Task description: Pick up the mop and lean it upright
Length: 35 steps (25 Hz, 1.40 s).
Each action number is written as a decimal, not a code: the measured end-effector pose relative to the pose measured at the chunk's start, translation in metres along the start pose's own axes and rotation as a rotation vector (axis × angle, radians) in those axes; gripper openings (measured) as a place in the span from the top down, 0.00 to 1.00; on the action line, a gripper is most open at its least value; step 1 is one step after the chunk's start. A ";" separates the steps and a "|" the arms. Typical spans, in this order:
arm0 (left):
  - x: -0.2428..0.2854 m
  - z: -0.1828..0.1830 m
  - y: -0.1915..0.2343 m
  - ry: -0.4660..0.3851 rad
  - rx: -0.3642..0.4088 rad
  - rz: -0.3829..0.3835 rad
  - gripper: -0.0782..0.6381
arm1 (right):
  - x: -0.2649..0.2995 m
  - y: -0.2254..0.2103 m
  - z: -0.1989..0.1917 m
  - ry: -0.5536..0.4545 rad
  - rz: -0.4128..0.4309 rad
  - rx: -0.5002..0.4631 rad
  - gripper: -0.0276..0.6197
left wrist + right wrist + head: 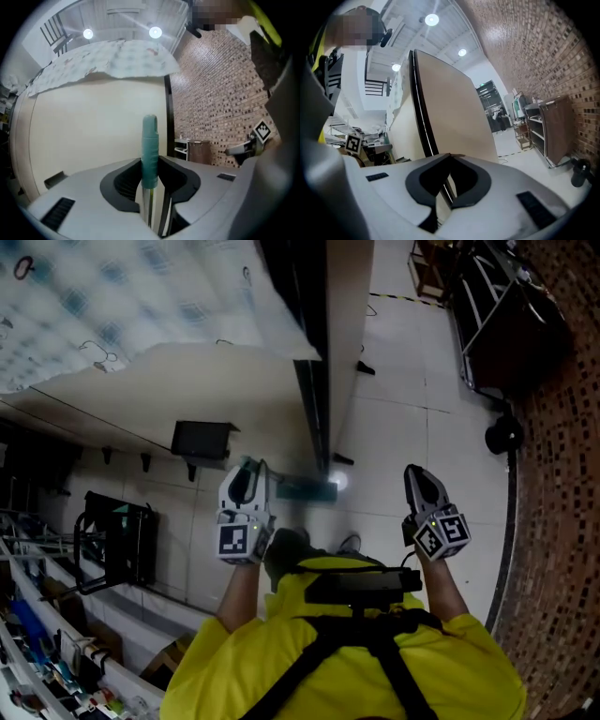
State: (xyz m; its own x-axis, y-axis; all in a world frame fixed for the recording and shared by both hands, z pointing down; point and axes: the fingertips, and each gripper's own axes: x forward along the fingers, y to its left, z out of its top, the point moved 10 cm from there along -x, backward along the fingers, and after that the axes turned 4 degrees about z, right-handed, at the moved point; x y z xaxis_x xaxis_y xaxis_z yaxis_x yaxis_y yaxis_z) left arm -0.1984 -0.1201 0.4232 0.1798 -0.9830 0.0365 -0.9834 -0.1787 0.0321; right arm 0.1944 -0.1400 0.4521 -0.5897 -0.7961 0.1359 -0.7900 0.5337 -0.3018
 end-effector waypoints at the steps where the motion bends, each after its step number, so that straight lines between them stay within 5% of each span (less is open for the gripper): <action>1: -0.002 0.019 -0.005 -0.024 0.002 -0.024 0.73 | 0.000 0.000 0.005 -0.013 0.001 -0.009 0.95; 8: -0.016 0.103 -0.046 -0.093 0.056 -0.140 0.73 | -0.005 0.003 0.030 -0.081 0.004 -0.040 0.95; 21: -0.025 0.109 -0.065 -0.070 0.079 -0.139 0.73 | -0.029 -0.007 0.009 -0.053 -0.008 -0.001 0.95; 25: -0.013 0.072 -0.053 -0.010 0.070 -0.121 0.74 | -0.029 -0.006 0.004 -0.040 0.005 0.009 0.95; 35: 0.043 -0.125 -0.014 0.262 -0.026 -0.113 0.73 | -0.026 0.002 -0.027 0.024 -0.019 0.042 0.95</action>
State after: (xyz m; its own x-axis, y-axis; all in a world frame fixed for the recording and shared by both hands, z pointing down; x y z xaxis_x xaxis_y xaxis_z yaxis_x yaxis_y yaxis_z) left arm -0.1740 -0.1550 0.5488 0.2915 -0.9122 0.2881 -0.9565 -0.2818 0.0758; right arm 0.2036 -0.1109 0.4731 -0.5790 -0.7985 0.1648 -0.7936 0.5056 -0.3385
